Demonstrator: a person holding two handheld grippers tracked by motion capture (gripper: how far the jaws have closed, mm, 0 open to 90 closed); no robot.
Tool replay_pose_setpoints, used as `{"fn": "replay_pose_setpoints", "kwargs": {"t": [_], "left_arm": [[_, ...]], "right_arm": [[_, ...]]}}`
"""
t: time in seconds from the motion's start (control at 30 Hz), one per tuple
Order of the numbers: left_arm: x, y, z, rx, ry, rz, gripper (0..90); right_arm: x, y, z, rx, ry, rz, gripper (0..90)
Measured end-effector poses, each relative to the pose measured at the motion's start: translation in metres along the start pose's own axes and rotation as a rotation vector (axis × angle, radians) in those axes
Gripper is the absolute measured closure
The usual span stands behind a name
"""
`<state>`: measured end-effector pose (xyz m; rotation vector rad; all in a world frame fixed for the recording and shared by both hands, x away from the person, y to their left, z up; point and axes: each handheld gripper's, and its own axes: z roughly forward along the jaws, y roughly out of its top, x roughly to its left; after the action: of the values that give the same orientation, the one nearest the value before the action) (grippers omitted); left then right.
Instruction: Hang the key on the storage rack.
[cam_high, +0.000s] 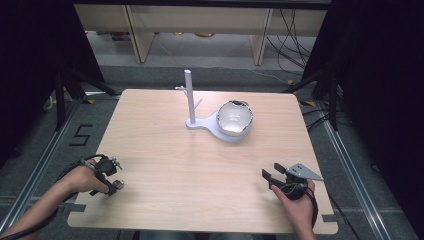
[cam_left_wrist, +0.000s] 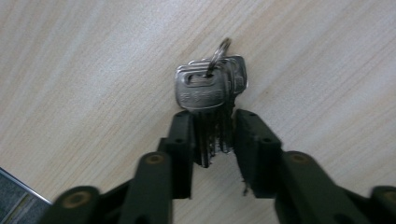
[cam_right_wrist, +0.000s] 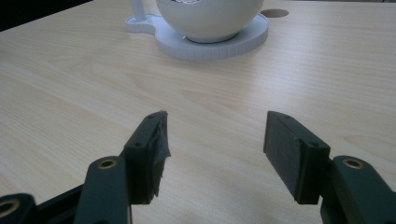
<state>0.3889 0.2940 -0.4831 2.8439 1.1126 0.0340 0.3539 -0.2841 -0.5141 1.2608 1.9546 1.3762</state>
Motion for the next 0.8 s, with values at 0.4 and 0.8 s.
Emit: {"fn": "replay_pose_setpoints", "kwargs": {"t": [0.4, 0.8], "left_arm": [[-0.0004, 0.0043, -0.0005, 0.002, 0.006, 0.074, 66.2], [-0.0057, 0.0067, 0.0, 0.004, 0.018, 0.132, 79.7]], "right_arm": [[0.0007, 0.0001, 0.0006, 0.013, -0.001, -0.001, 41.0], [0.0037, 0.0003, -0.0009, 0.037, -0.011, 0.017, 40.9]]}}
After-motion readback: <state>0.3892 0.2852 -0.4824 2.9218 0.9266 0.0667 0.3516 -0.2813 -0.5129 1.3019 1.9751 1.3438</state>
